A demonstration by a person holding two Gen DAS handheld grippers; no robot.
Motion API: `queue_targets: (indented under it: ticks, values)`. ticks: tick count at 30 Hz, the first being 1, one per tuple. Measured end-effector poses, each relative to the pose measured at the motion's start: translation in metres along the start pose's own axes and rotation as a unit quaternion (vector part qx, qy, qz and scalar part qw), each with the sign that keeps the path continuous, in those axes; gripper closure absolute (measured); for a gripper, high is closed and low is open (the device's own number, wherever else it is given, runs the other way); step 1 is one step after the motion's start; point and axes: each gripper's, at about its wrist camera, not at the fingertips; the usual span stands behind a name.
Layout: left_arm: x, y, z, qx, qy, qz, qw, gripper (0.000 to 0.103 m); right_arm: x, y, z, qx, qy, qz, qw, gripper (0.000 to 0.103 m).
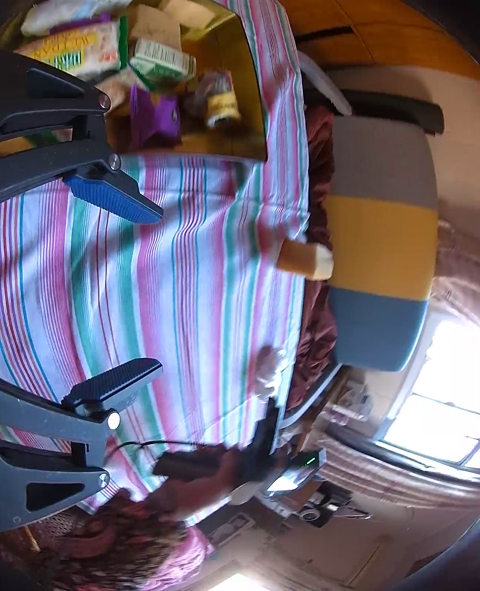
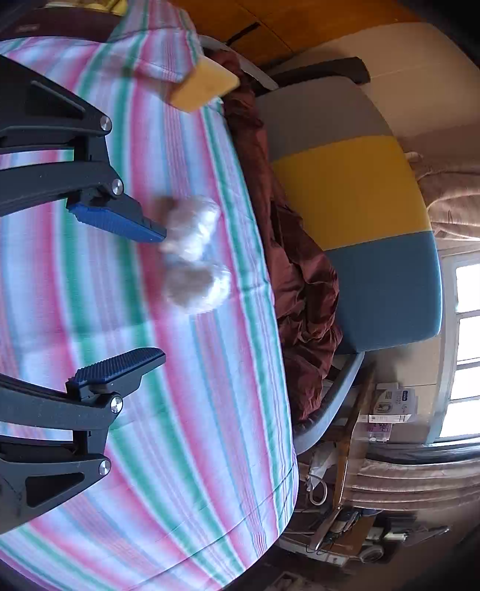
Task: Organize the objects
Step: 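Move both open tools back over the sheet toward the cotton bundles, then grasp a plastic-wrapped cotton bundle with the right tool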
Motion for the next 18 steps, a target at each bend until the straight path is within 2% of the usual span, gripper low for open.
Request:
queue_targets:
  ticks: [5,9,11,14,18]
  values:
    - [0.015,-0.012,-0.003,0.01,0.023,-0.007,0.9997,0.027,0.046,0.004,0.02,-0.013,0.013,0.002,1.0,0.043]
    - [0.025,-0.022,-0.002,0.018,0.031,-0.007,0.9993,0.027,0.071,-0.001,0.017,-0.007,0.03,0.01,0.999,0.047]
    - [0.032,-0.025,0.0,0.017,0.035,-0.01,0.9992,0.027,0.08,-0.003,0.013,-0.002,0.035,0.02,0.999,0.056]
    - [0.041,-0.033,0.004,0.019,0.04,-0.011,0.999,0.027,0.08,-0.004,0.01,-0.001,0.032,0.028,0.999,0.065]
    - [0.057,-0.046,0.014,0.017,0.044,-0.023,0.9986,0.027,0.067,-0.003,0.007,-0.014,0.018,0.025,0.999,0.065]
Point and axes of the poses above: each gripper's, at about its wrist camera, not at the fingertips, and x roughly the way its jaws point, y to its left, z to its top, and after that the axes turned 4 degrees about -y, right-handed
